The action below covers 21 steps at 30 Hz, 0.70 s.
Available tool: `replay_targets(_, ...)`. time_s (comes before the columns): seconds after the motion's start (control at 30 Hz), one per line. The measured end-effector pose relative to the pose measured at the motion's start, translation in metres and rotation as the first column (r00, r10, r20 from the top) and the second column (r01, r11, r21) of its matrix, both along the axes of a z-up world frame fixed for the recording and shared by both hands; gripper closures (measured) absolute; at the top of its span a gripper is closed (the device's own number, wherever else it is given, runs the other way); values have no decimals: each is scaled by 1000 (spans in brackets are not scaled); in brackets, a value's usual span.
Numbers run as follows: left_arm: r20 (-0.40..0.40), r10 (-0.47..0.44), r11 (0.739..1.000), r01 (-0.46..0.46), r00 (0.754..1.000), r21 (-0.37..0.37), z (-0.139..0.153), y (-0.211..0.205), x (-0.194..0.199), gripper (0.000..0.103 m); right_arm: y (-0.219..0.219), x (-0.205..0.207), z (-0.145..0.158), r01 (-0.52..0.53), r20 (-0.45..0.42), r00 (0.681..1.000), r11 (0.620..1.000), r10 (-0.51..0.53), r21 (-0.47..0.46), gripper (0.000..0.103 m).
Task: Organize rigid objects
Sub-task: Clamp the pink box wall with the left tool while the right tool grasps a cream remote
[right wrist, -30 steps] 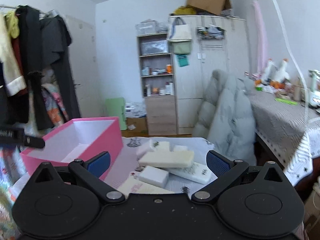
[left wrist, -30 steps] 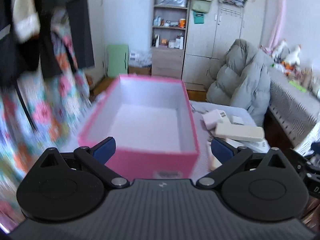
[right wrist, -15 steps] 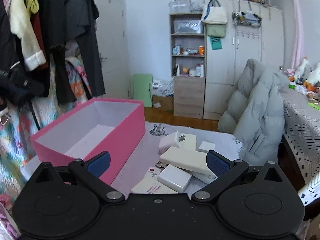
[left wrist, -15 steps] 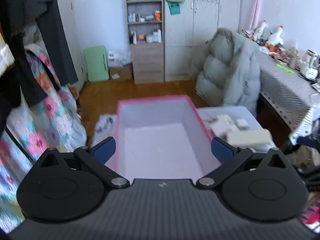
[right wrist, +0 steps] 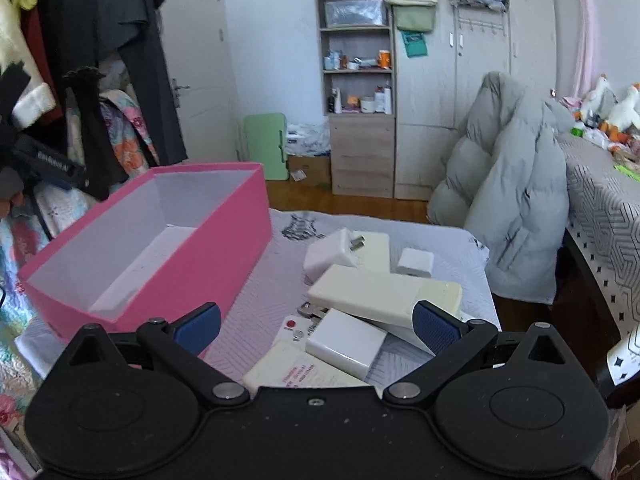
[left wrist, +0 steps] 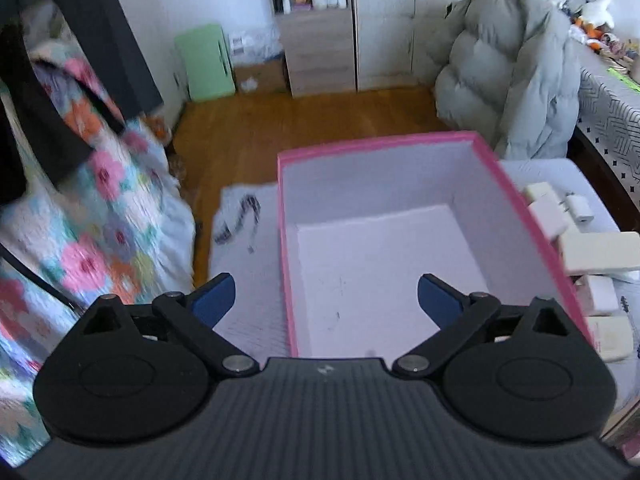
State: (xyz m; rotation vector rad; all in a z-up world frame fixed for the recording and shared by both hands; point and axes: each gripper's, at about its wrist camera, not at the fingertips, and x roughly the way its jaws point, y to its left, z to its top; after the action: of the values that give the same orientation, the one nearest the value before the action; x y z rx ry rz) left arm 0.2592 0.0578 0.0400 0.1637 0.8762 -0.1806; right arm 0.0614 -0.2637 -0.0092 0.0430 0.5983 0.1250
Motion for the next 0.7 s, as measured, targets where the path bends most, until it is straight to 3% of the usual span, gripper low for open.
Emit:
replay_targets(0.2,-48,32,999,-30,998,40,-52,0,14,25,-12,21,-20,59,-79,995,997,-54,54,0)
replay_targets(0.23,-52,32,999,-30,998,41,-57,0,15,26,-16,25,-23,68,-97,993,995,-61,79,0)
replay_targets(0.3,-76,31,999,-30,997,14,-63,4,17,38,-27,32,-29,104,-133,988,983,-84,154,0)
replay_targets(0.37,-83,38,999,-41,996,-33,-62,9,18,41,-41,40,-36,154,-166,979,955,-114,254,0)
replay_targets(0.43,-79,49,998,-52,996,-30,-65,9,19,45,-50,48,-44,194,-192,972,932,-139,306,0)
replay_targets(0.57,-77,49,999,-49,996,6,-68,5,18,71,-55,62,-54,254,-201,959,926,-202,280,0)
replay_targets(0.7,-78,63,998,-62,995,7,-68,8,18,76,-60,62,-57,280,-179,955,914,-235,295,0)
